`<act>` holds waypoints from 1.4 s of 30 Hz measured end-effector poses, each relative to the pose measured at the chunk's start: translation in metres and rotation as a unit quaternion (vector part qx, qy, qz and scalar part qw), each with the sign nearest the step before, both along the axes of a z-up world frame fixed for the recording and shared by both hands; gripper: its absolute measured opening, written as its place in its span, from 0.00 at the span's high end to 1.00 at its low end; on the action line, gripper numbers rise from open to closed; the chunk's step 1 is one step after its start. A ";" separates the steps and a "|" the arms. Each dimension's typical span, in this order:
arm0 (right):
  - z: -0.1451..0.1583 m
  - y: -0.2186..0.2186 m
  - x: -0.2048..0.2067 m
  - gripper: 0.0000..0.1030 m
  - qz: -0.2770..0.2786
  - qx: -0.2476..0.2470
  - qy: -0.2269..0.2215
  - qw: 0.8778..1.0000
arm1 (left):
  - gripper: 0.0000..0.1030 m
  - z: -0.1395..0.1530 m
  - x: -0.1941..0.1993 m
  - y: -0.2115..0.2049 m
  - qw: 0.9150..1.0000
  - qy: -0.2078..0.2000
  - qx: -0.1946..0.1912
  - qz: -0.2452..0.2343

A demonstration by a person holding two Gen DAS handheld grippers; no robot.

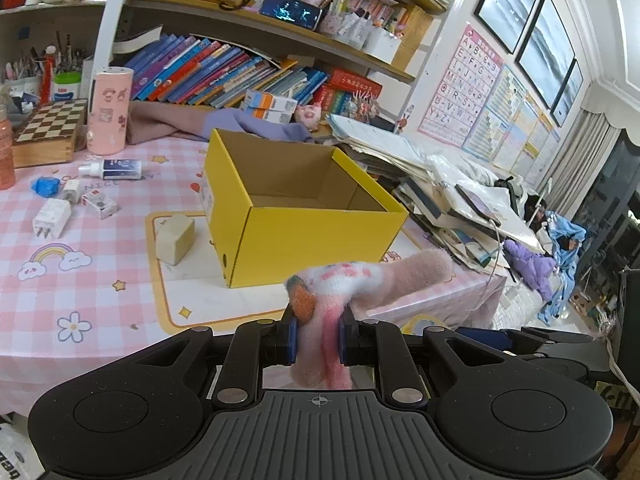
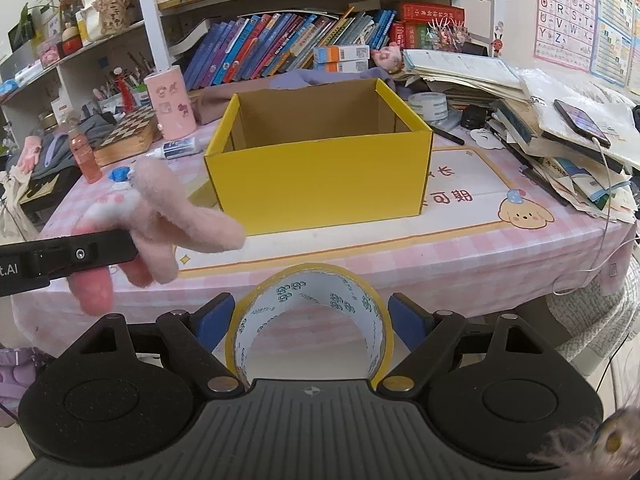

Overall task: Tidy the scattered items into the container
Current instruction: 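Carry the glove and tape roll with both tools over the yellow box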

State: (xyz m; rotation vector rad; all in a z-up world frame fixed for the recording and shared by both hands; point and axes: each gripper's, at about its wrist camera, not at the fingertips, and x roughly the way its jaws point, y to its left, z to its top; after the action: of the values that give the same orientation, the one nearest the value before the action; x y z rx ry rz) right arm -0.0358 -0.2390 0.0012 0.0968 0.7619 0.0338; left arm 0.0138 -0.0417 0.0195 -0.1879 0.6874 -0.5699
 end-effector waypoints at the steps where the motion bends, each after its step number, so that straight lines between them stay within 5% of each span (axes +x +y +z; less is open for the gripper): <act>1: 0.000 -0.001 0.001 0.20 -0.001 -0.001 0.001 1.000 | 0.84 0.000 0.001 -0.001 1.000 0.000 0.000 -0.001; 24: -0.001 -0.011 0.012 0.20 -0.012 -0.004 0.003 1.000 | 0.84 -0.001 0.015 -0.016 1.000 -0.003 0.001 -0.021; 42: 0.026 -0.019 0.043 0.20 0.004 -0.024 -0.039 0.999 | 0.84 0.021 0.033 -0.026 0.998 -0.057 -0.005 -0.034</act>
State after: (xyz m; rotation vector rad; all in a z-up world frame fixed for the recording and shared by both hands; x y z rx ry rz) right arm 0.0077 -0.2581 0.0275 0.0455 0.6838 0.0270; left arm 0.0467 -0.0682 0.0408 -0.1407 0.5818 -0.6448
